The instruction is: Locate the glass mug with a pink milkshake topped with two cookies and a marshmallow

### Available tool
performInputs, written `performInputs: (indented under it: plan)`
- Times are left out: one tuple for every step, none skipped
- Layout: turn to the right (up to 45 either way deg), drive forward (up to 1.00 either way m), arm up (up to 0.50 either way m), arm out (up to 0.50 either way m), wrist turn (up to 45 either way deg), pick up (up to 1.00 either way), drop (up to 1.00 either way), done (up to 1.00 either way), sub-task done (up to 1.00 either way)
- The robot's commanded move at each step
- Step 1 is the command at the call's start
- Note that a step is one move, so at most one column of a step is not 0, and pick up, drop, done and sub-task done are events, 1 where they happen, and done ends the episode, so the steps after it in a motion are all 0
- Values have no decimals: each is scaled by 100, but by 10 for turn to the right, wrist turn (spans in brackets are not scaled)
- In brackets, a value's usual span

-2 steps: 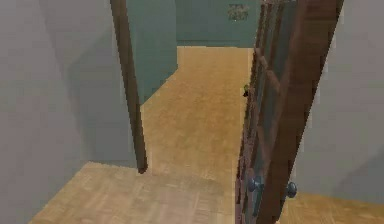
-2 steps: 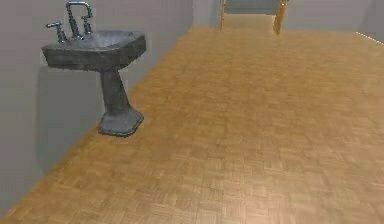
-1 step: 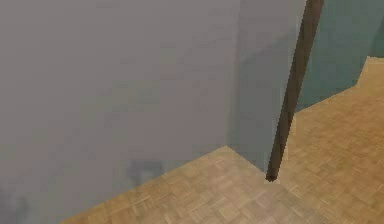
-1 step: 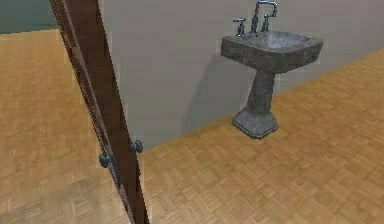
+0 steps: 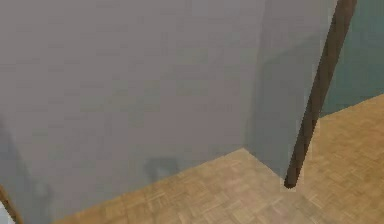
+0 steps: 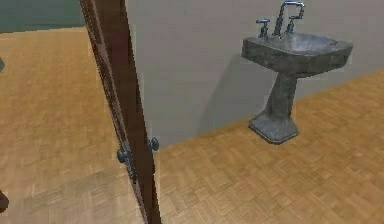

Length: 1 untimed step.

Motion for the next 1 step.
performInputs:
  plan:
    - [0, 30, 0, 0, 0, 0, 0, 0, 0]
